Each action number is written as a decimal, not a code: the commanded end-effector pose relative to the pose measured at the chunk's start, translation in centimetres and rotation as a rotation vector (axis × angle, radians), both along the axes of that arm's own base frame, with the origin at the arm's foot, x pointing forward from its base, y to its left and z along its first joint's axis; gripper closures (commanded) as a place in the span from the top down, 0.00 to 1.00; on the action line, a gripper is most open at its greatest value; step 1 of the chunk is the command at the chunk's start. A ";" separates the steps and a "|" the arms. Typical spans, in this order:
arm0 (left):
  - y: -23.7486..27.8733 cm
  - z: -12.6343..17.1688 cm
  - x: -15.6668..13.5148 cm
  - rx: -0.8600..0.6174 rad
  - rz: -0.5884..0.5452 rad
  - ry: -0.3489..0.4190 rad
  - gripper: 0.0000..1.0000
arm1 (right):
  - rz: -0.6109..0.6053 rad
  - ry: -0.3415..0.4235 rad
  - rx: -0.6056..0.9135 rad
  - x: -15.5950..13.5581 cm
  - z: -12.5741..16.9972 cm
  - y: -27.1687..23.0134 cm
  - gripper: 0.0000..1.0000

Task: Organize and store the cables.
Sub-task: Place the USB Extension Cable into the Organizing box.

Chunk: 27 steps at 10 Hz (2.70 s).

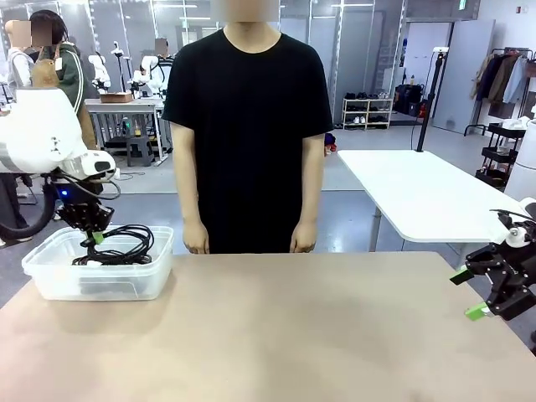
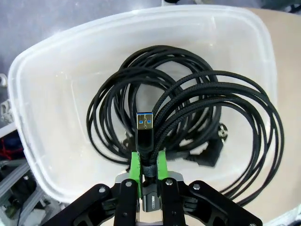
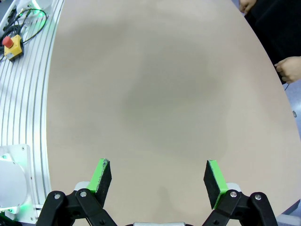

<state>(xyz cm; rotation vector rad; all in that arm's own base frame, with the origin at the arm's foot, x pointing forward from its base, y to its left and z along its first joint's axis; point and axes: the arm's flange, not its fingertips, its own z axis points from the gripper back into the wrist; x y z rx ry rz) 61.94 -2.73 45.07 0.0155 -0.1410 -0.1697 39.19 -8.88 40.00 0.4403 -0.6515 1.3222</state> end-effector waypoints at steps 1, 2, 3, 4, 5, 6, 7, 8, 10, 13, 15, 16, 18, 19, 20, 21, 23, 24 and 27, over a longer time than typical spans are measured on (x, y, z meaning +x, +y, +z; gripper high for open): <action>0.1 -0.5 3.1 0.021 0.084 0.006 0.16 | 0.011 -0.009 -0.002 -0.1 0.0 0.1 1.00; 0.5 -1.3 3.9 0.051 0.124 0.010 0.16 | 0.011 -0.009 -0.002 -0.1 0.0 0.1 1.00; 0.6 -2.1 4.3 0.008 0.113 0.062 0.19 | 0.011 -0.009 -0.002 -0.1 0.0 0.1 1.00; 0.9 -3.0 4.9 0.008 0.164 0.068 0.54 | 0.011 -0.009 -0.002 -0.1 0.0 0.1 1.00; 1.1 -3.1 4.6 0.017 0.168 0.070 0.57 | 0.011 -0.009 -0.002 -0.1 0.0 0.1 1.00; 1.3 -2.8 4.2 0.013 0.171 0.062 0.92 | 0.011 -0.009 -0.002 -0.1 0.0 0.1 1.00; 1.5 -2.4 3.7 0.008 0.168 0.056 0.94 | 0.011 -0.009 -0.002 -0.1 0.0 0.1 1.00; 1.5 -2.1 3.2 0.016 0.162 0.045 1.00 | 0.011 -0.009 -0.002 -0.1 0.0 0.1 1.00; 1.9 -1.6 2.2 0.007 0.136 0.052 1.00 | 0.011 -0.009 -0.002 -0.1 0.0 0.1 1.00; 2.0 -0.6 0.2 0.032 0.117 0.015 1.00 | 0.011 -0.009 -0.002 -0.1 0.0 0.1 1.00; 1.6 -0.7 1.9 0.016 0.146 0.031 1.00 | 0.011 -0.009 -0.002 -0.1 0.0 0.1 1.00; 1.6 -0.7 1.9 0.016 0.146 0.031 1.00 | 0.011 -0.009 -0.002 -0.1 0.0 0.1 1.00; 1.6 -0.7 1.9 0.016 0.146 0.031 1.00 | 0.011 -0.009 -0.002 -0.1 0.0 0.1 1.00; 1.6 -0.7 1.9 0.016 0.146 0.031 1.00 | 0.011 -0.009 -0.002 -0.1 0.0 0.1 1.00; 1.6 -0.7 1.9 0.016 0.146 0.031 1.00 | 0.011 -0.009 -0.002 -0.1 0.0 0.1 1.00; 1.6 -0.7 1.9 0.016 0.146 0.031 1.00 | 0.011 -0.009 -0.002 -0.1 0.0 0.1 1.00; 1.6 -0.7 1.9 0.016 0.146 0.031 1.00 | 0.011 -0.009 -0.002 -0.1 0.0 0.1 1.00; 1.6 -0.7 1.9 0.016 0.146 0.031 1.00 | 0.011 -0.009 -0.002 -0.1 0.0 0.1 1.00; 1.6 -0.7 1.9 0.016 0.146 0.031 1.00 | 0.011 -0.009 -0.002 -0.1 0.0 0.1 1.00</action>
